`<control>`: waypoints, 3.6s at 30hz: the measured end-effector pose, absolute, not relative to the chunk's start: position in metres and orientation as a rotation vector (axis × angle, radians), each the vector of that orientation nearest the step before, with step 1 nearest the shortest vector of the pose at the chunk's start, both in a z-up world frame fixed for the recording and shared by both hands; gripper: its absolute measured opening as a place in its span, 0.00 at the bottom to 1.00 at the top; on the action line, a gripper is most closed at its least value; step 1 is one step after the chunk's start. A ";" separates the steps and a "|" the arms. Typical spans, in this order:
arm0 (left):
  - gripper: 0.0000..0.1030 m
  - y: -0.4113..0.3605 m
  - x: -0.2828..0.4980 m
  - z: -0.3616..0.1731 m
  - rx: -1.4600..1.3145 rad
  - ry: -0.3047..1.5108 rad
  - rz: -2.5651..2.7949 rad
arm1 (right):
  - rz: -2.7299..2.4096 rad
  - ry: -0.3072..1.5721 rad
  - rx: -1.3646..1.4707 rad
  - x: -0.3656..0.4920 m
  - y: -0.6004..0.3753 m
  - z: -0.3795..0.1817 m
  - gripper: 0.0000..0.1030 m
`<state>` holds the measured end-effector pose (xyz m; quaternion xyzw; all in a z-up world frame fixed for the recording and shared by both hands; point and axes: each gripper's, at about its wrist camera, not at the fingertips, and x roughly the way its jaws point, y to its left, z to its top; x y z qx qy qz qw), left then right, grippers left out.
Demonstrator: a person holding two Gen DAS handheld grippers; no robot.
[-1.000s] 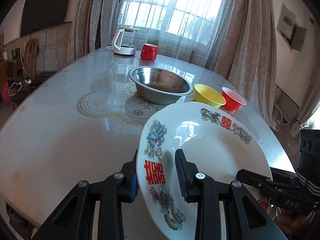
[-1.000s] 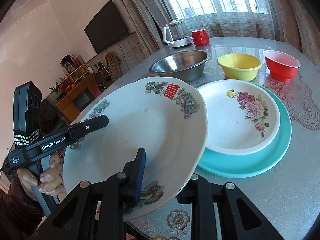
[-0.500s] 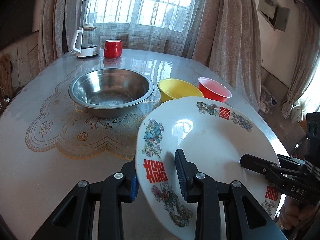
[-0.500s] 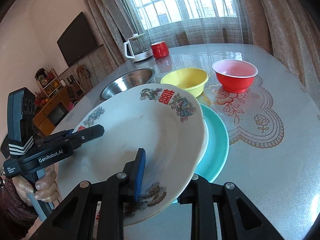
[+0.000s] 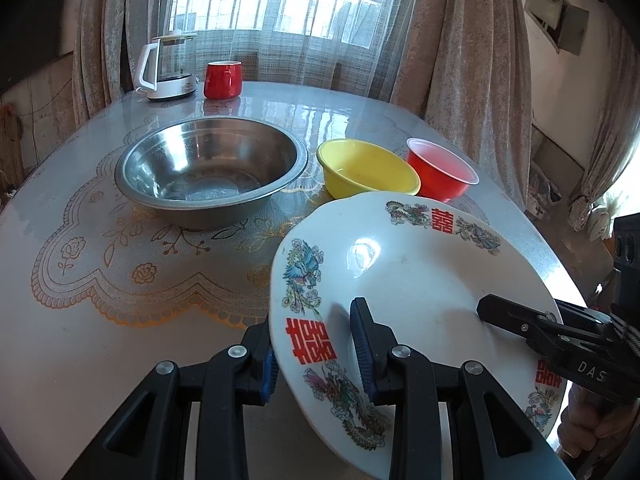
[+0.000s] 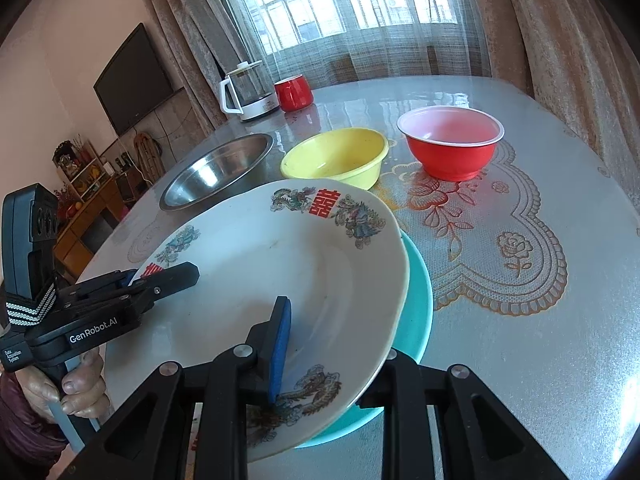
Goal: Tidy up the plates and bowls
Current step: 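Carry the double-happiness plate with the right tool over the turquoise plate stack, then lower the double-happiness plate onto the stack and open the right tool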
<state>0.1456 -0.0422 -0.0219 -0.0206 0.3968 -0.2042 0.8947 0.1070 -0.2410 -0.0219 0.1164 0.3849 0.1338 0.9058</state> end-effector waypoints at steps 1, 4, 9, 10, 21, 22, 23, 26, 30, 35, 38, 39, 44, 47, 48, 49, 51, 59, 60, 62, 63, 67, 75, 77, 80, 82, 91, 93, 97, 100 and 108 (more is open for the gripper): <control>0.32 -0.043 0.145 -0.022 -0.040 0.823 -0.424 | 0.276 0.795 0.244 0.107 -0.241 -0.022 0.24; 0.32 -0.044 0.145 -0.022 -0.030 0.828 -0.424 | 0.263 0.796 0.250 0.108 -0.242 -0.022 0.24; 0.31 -0.043 0.142 -0.021 -0.033 0.828 -0.420 | 0.248 0.803 0.253 0.110 -0.241 -0.022 0.24; 0.31 -0.043 0.141 -0.021 -0.036 0.828 -0.417 | 0.245 0.805 0.251 0.110 -0.241 -0.022 0.24; 0.31 -0.037 0.142 -0.019 -0.075 0.852 -0.419 | 0.244 0.828 0.257 0.112 -0.241 -0.021 0.24; 0.31 -0.037 0.142 -0.018 -0.080 0.850 -0.420 | 0.245 0.830 0.259 0.113 -0.241 -0.021 0.24; 0.31 -0.036 0.141 -0.018 -0.081 0.849 -0.419 | 0.245 0.832 0.260 0.113 -0.241 -0.021 0.24; 0.31 -0.036 0.140 -0.017 -0.074 0.842 -0.418 | 0.246 0.832 0.264 0.113 -0.241 -0.021 0.24; 0.30 -0.036 0.142 -0.015 -0.079 0.833 -0.399 | 0.248 0.830 0.274 0.117 -0.241 -0.022 0.24; 0.30 -0.041 0.141 -0.019 -0.053 0.825 -0.388 | 0.247 0.808 0.251 0.116 -0.241 -0.022 0.24; 0.29 -0.039 0.142 -0.019 -0.061 0.823 -0.388 | 0.251 0.829 0.243 0.117 -0.240 -0.019 0.27; 0.29 -0.040 0.142 -0.019 -0.059 0.821 -0.387 | 0.253 0.836 0.242 0.117 -0.240 -0.019 0.28; 0.30 -0.039 0.140 -0.021 -0.062 0.823 -0.389 | 0.250 0.851 0.230 0.116 -0.239 -0.017 0.28; 0.30 -0.039 0.140 -0.021 -0.067 0.826 -0.385 | 0.245 0.859 0.218 0.114 -0.238 -0.016 0.28; 0.30 -0.039 0.140 -0.021 -0.066 0.826 -0.384 | 0.243 0.861 0.217 0.114 -0.238 -0.016 0.28; 0.30 -0.039 0.139 -0.021 -0.065 0.826 -0.382 | 0.242 0.863 0.216 0.114 -0.238 -0.016 0.28; 0.30 -0.040 0.138 -0.021 -0.066 0.827 -0.381 | 0.241 0.869 0.218 0.114 -0.238 -0.015 0.28; 0.29 -0.043 0.136 -0.022 -0.060 0.827 -0.388 | 0.153 0.915 0.204 0.112 -0.242 -0.014 0.34; 0.29 -0.044 0.134 -0.022 -0.050 0.821 -0.389 | 0.145 0.925 0.212 0.113 -0.245 -0.018 0.36; 0.29 -0.046 0.133 -0.022 -0.034 0.813 -0.375 | 0.148 0.907 0.221 0.110 -0.249 -0.023 0.36; 0.29 -0.046 0.132 -0.022 -0.037 0.809 -0.376 | 0.152 0.901 0.229 0.109 -0.250 -0.023 0.36; 0.29 -0.043 0.130 -0.020 -0.040 0.803 -0.375 | 0.148 0.893 0.241 0.109 -0.252 -0.022 0.36; 0.29 -0.040 0.118 -0.019 -0.045 0.785 -0.375 | 0.153 0.868 0.305 0.096 -0.262 -0.023 0.36; 0.29 -0.040 0.114 -0.019 -0.048 0.780 -0.377 | 0.166 0.845 0.346 0.090 -0.268 -0.024 0.36; 0.29 -0.043 0.112 -0.019 -0.036 0.773 -0.371 | 0.176 0.809 0.359 0.083 -0.268 -0.024 0.33; 0.29 -0.044 0.115 -0.019 -0.033 0.779 -0.364 | 0.190 0.791 0.353 0.083 -0.265 -0.024 0.26; 0.29 -0.043 0.116 -0.020 -0.052 0.805 -0.372 | 0.189 0.812 0.375 0.088 -0.265 -0.024 0.22; 0.29 -0.043 0.115 -0.020 -0.053 0.805 -0.372 | 0.191 0.810 0.364 0.086 -0.264 -0.024 0.22; 0.30 -0.043 0.115 -0.019 -0.053 0.803 -0.368 | 0.192 0.816 0.394 0.087 -0.266 -0.026 0.22; 0.30 -0.042 0.112 -0.018 -0.054 0.797 -0.366 | 0.181 0.821 0.396 0.085 -0.266 -0.025 0.24; 0.30 -0.036 0.099 -0.014 -0.063 0.777 -0.341 | 0.099 0.795 0.356 0.071 -0.269 -0.014 0.32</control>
